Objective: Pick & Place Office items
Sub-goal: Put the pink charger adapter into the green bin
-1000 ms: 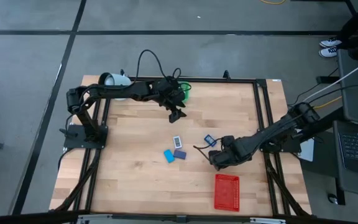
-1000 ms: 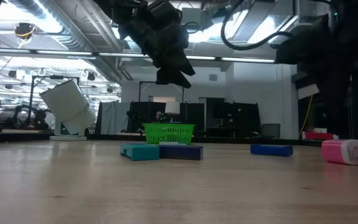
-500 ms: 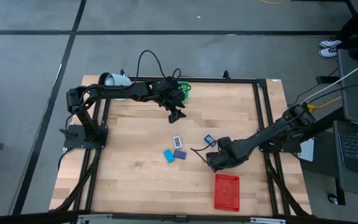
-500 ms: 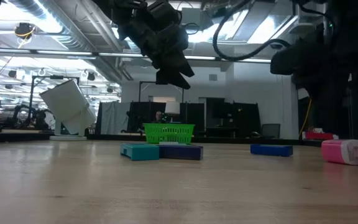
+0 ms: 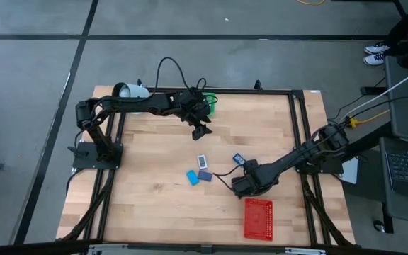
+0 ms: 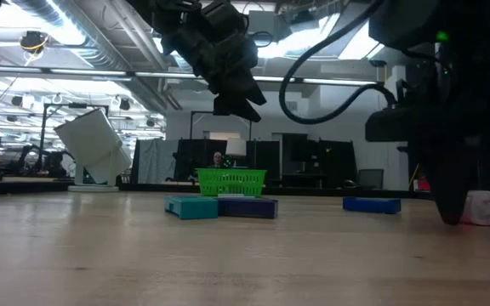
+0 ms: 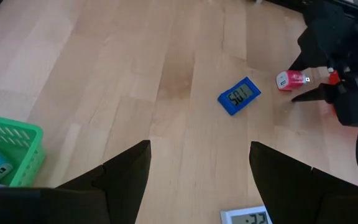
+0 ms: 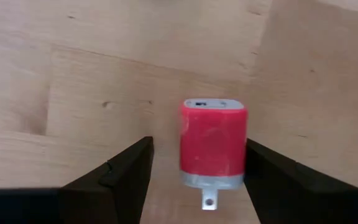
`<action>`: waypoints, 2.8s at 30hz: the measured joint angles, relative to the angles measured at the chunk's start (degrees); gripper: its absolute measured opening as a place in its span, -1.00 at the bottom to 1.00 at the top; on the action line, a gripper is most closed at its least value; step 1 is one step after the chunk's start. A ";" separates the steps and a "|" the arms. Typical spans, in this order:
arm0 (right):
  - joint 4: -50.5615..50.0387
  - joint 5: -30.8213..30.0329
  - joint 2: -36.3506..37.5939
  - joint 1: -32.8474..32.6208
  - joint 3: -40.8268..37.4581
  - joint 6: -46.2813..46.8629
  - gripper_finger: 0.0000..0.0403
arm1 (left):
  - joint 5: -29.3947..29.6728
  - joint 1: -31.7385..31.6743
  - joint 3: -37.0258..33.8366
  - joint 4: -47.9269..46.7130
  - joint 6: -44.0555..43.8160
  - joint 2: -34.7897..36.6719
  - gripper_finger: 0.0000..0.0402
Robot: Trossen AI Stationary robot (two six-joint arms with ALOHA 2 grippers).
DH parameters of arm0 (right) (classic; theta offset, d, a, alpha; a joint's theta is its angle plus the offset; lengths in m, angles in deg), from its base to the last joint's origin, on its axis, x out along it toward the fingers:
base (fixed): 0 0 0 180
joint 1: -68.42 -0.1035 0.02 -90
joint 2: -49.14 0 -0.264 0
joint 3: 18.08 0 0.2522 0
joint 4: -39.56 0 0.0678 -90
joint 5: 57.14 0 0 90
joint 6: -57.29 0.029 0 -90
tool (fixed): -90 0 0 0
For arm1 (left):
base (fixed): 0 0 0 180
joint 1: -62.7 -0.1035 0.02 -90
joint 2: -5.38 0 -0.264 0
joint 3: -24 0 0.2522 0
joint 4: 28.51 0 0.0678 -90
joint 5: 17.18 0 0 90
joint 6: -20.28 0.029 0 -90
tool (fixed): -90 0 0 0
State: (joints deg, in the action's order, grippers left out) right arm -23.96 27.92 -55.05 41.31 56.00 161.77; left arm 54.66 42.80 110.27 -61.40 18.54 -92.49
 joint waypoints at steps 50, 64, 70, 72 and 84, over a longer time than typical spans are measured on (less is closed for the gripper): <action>39.61 19.64 29.21 18.41 -0.04 -39.44 -0.34 | -23.75 -1.46 4.82 5.55 15.63 10.31 0.33; 53.61 32.49 28.80 26.54 0.00 -37.61 -0.34 | -5.09 12.05 5.38 -0.28 29.64 14.67 0.33; 53.68 34.51 28.80 27.06 0.00 -37.63 -0.34 | -3.70 14.40 5.38 1.09 31.07 14.67 0.33; 53.66 35.59 28.80 27.01 0.00 -37.57 -0.34 | -3.94 14.38 5.38 1.28 31.07 14.67 0.33; 54.72 39.08 28.04 27.05 0.00 -37.46 -0.34 | -9.93 14.14 5.38 3.65 29.30 14.67 0.33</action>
State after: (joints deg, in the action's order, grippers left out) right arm 30.76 67.00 -27.01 68.35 56.00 124.31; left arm 44.73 56.94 115.64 -57.75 47.84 -77.82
